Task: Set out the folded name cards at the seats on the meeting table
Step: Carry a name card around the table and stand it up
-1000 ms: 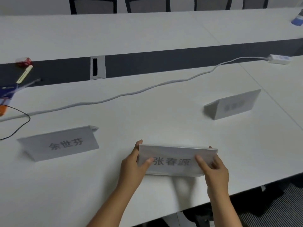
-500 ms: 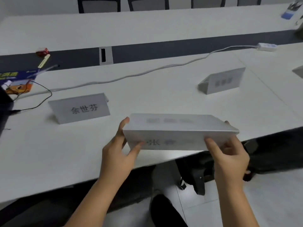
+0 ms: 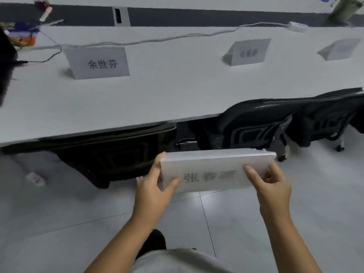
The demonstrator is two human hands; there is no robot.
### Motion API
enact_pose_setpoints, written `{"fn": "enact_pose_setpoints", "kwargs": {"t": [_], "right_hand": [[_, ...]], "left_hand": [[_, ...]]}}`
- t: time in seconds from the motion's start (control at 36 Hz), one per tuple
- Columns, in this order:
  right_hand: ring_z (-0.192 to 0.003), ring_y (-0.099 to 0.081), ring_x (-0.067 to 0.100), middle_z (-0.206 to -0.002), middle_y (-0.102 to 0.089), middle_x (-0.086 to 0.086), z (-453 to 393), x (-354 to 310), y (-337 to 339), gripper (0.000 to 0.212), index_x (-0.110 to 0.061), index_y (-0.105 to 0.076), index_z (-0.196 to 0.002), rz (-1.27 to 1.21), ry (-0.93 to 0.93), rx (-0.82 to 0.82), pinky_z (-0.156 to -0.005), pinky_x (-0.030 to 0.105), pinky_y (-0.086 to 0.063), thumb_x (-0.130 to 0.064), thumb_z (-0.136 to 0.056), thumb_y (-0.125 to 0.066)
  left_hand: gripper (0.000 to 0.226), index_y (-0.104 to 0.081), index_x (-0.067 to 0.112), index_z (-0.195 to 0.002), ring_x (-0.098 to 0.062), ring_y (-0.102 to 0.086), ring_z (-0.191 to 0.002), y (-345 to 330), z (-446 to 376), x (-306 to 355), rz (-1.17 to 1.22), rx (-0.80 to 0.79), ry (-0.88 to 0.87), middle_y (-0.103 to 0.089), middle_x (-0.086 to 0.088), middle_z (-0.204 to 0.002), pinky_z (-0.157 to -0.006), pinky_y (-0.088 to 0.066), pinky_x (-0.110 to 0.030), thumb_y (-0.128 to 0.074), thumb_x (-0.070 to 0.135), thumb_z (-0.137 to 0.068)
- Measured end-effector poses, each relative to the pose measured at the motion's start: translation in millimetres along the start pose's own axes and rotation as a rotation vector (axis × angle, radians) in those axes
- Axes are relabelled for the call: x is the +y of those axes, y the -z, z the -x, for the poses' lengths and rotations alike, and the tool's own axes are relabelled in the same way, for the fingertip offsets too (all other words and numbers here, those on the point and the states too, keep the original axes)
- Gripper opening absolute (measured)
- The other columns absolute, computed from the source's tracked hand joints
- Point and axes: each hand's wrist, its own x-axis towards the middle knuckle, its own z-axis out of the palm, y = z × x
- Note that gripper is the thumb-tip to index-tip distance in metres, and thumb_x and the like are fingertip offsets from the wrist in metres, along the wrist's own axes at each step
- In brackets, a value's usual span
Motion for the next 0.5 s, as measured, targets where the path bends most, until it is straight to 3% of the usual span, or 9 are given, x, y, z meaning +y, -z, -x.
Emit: {"fn": "enact_pose_setpoints", "kwargs": {"t": [0.11,0.19,0.31,0.44,0.5], "right_hand": [[-0.06,-0.049,0.002,-0.064,-0.053,-0.013,34,30,-9,0.018,-0.017,-0.058,-0.079,0.075,-0.063,-0.218,-0.051,0.005,-0.041,-0.009,-0.071,-0.071],[-0.049,-0.048,-0.006,-0.048,-0.054,-0.02,67,47,-26,0.027,-0.021,-0.05,-0.066,0.107,-0.109,-0.433,-0.048,0.004,-0.037,-0.002,-0.072,-0.069],[-0.054,-0.048,-0.011,-0.065,-0.049,-0.017,114,74,-52,0.026,-0.014,-0.055,-0.089,0.171,-0.173,-0.718,-0.056,0.008,-0.04,-0.006,-0.071,-0.071],[-0.059,-0.048,-0.009,-0.075,-0.05,-0.008,175,92,-104,0.025,-0.011,-0.055,-0.087,0.276,-0.221,-1.0,-0.055,0.002,-0.039,-0.003,-0.07,-0.072],[-0.07,-0.055,-0.001,-0.091,-0.061,0.0,199,94,-129,0.037,-0.003,-0.06,-0.104,0.318,-0.216,-1.089,-0.062,0.004,-0.045,-0.004,-0.07,-0.072]], "left_hand": [[0.066,-0.028,0.044,-0.119,-0.003,-0.053,-0.094,3,62,-38,0.022,0.13,0.209,-0.054,0.02,-0.095,-0.067,-0.035,0.008,-0.066,0.01,-0.077],[0.065,-0.034,0.028,-0.131,0.007,-0.052,-0.084,15,119,-64,0.025,0.259,0.365,-0.05,0.028,-0.086,-0.065,-0.036,0.007,-0.065,0.008,-0.077],[0.061,-0.036,0.032,-0.124,0.02,-0.053,-0.076,41,195,-89,0.02,0.426,0.524,-0.053,0.024,-0.085,-0.068,-0.038,0.005,-0.064,0.005,-0.077],[0.062,-0.04,0.025,-0.129,-0.006,-0.051,-0.064,78,277,-123,0.03,0.662,0.738,-0.051,0.011,-0.067,-0.063,-0.042,-0.019,-0.067,0.01,-0.076],[0.062,-0.04,0.027,-0.128,0.01,-0.056,-0.061,96,299,-132,0.087,0.755,0.778,-0.058,0.023,-0.065,-0.061,-0.043,-0.006,-0.066,0.006,-0.076]]}}
